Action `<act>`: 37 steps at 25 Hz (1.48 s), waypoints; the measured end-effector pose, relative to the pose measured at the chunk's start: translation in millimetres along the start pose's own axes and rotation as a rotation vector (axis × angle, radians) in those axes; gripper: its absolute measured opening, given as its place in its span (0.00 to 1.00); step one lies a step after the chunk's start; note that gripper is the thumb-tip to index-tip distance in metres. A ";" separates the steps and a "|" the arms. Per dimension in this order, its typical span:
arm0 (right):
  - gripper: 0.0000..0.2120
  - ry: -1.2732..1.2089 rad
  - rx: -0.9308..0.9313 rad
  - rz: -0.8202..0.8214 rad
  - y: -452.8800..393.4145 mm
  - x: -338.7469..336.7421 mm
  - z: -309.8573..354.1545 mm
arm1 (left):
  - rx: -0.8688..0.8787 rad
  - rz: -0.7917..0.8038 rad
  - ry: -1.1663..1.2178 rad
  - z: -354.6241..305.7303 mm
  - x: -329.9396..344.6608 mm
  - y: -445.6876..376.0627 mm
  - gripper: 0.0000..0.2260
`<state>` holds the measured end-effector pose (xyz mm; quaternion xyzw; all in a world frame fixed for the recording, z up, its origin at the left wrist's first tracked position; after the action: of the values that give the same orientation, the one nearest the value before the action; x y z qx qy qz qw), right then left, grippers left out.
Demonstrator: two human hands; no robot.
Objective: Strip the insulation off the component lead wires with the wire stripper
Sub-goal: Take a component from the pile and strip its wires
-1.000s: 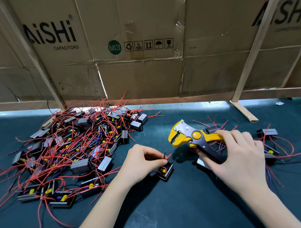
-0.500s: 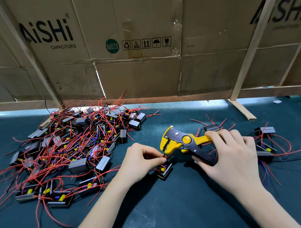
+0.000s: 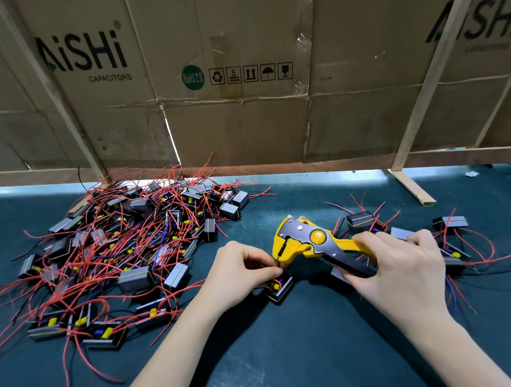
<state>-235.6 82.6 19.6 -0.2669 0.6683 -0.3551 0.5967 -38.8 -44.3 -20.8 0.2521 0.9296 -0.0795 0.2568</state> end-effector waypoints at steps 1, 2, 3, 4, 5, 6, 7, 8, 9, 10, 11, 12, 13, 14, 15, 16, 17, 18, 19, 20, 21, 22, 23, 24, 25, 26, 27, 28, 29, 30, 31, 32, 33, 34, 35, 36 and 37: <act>0.16 0.010 0.009 -0.001 0.3 0.7 -0.2 | 0.022 -0.015 -0.013 -1.8 -0.6 0.5 0.02; 0.19 0.020 0.030 0.001 0.4 1.2 -1.2 | 0.052 -0.038 -0.038 -4.2 -2.6 1.3 0.03; 0.23 0.021 0.066 -0.001 0.0 1.1 -3.4 | 0.080 -0.056 -0.086 -6.9 -6.0 2.4 0.07; 0.25 0.009 0.109 -0.008 -0.4 0.7 -6.9 | 0.091 -0.043 -0.145 -8.5 -9.1 3.5 0.11; 0.27 -0.009 0.152 -0.015 -0.4 0.1 -11.1 | 0.081 0.009 -0.208 -8.5 -10.4 4.9 0.15; 0.28 -0.024 0.189 -0.021 -0.4 0.0 -15.3 | 0.063 0.084 -0.271 -7.5 -9.0 6.5 0.17; 0.28 -0.034 0.219 -0.022 -0.1 0.1 -19.7 | 0.051 0.154 -0.316 -7.1 -5.0 8.3 0.18; 0.28 -0.042 0.242 -0.018 0.2 0.2 -23.7 | 0.053 0.200 -0.319 -9.0 1.5 10.3 0.17; 0.29 -0.053 0.265 -0.013 0.4 0.4 -26.8 | 0.075 0.226 -0.262 -13.2 10.1 13.0 0.16; 0.29 -0.067 0.288 -0.012 0.3 0.2 -28.9 | 0.109 0.262 -0.156 -19.3 21.5 17.3 0.16; 0.29 -0.082 0.310 -0.018 0.1 -0.5 -30.7 | 0.146 0.319 -0.051 -26.0 34.8 22.0 0.20; 0.29 -0.100 0.333 -0.030 0.0 -2.0 -32.0 | 0.185 0.377 0.008 -32.1 46.6 25.7 0.26; 0.28 -0.124 0.357 -0.048 -0.4 -4.0 -33.2 | 0.229 0.404 0.006 -37.4 52.4 27.2 0.31; 0.28 -0.149 0.377 -0.072 -1.1 -6.6 -34.5 | 0.272 0.375 -0.010 -40.8 50.3 25.8 0.32; 0.28 -0.169 0.391 -0.097 -1.9 -9.4 -35.4 | 0.315 0.271 -0.025 -43.0 39.2 21.6 0.31; 0.28 -0.182 0.396 -0.118 -2.5 -11.9 -35.8 | 0.350 0.098 -0.055 -40.8 21.3 15.9 0.28; 0.28 -0.190 0.394 -0.132 -2.9 -13.8 -35.4 | 0.363 -0.110 -0.127 -34.3 -0.4 10.5 0.25; 0.28 -0.199 0.388 -0.139 -3.2 -15.0 -34.3 | 0.339 -0.317 -0.270 -25.4 -22.0 6.6 0.23; 0.28 -0.209 0.380 -0.138 -3.7 -15.3 -32.6 | 0.255 -0.467 -0.453 -14.8 -40.4 3.5 0.23; 0.29 -0.214 0.370 -0.133 -3.8 -15.2 -30.9 | 0.123 -0.523 -0.602 -1.7 -52.9 -0.4 0.23; 0.29 -0.212 0.360 -0.127 -3.5 -15.0 -29.2 | -0.010 -0.511 -0.689 12.6 -59.3 -4.8 0.24; 0.29 -0.206 0.346 -0.124 -3.1 -14.9 -27.6 | -0.102 -0.471 -0.725 24.7 -60.7 -8.5 0.24; 0.29 -0.202 0.331 -0.123 -2.6 -14.8 -26.2 | -0.134 -0.439 -0.744 31.5 -58.9 -10.8 0.23; 0.28 -0.204 0.320 -0.124 -2.2 -14.7 -24.9 | -0.119 -0.424 -0.775 32.7 -55.6 -11.6 0.21; 0.28 -0.206 0.314 -0.126 -2.1 -14.3 -24.1 | -0.087 -0.418 -0.808 30.6 -52.1 -11.2 0.20; 0.29 -0.208 0.313 -0.126 -2.0 -13.9 -24.0 | -0.063 -0.411 -0.848 28.1 -48.5 -11.2 0.19; 0.29 -0.211 0.315 -0.125 -2.1 -13.3 -24.2 | -0.047 -0.400 -0.897 25.3 -45.2 -10.8 0.19; 0.29 -0.214 0.316 -0.122 -2.5 -12.5 -24.7 | -0.036 -0.381 -0.951 22.8 -42.7 -10.5 0.19; 0.29 -0.214 0.315 -0.120 -2.8 -11.8 -25.3 | -0.014 -0.362 -0.973 20.5 -40.1 -9.8 0.18; 0.29 -0.213 0.316 -0.120 -2.6 -11.4 -26.0 | 0.020 -0.341 -0.969 17.8 -37.6 -10.0 0.15; 0.29 -0.212 0.318 -0.119 -2.2 -11.0 -26.7 | 0.057 -0.311 -0.950 14.1 -35.6 -10.0 0.13; 0.29 -0.213 0.320 -0.118 -1.8 -10.7 -27.3 | 0.090 -0.277 -0.942 9.3 -33.9 -9.2 0.11; 0.29 -0.214 0.322 -0.116 -1.4 -10.2 -27.7 | 0.110 -0.257 -0.936 4.9 -33.9 -7.4 0.11; 0.29 -0.215 0.322 -0.114 -1.2 -9.8 -28.0 | 0.118 -0.261 -0.912 1.1 -36.5 -5.2 0.11; 0.29 -0.214 0.320 -0.109 -1.2 -9.0 -27.8 | 0.117 -0.306 -0.845 -2.8 -42.7 -2.9 0.10; 0.29 -0.210 0.318 -0.105 -1.1 -8.4 -27.6 | 0.114 -0.355 -0.765 -5.9 -49.7 -0.3 0.08; 0.29 -0.206 0.315 -0.101 -1.0 -7.9 -27.5 | 0.111 -0.393 -0.696 -7.0 -54.9 2.3 0.09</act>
<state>-261.7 92.4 26.3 -0.2384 0.5255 -0.4555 0.6779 0.0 -63.8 13.6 0.0411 0.8119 -0.2579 0.5221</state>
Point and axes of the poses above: each hand's wrist, its own y-axis away from the middle knuckle, its own x-axis out of the palm, z = x × y, the point moved 6 cm from there along -y, towards the middle knuckle, and after that the axes turned 3 degrees about -x, right-handed, at the moved point
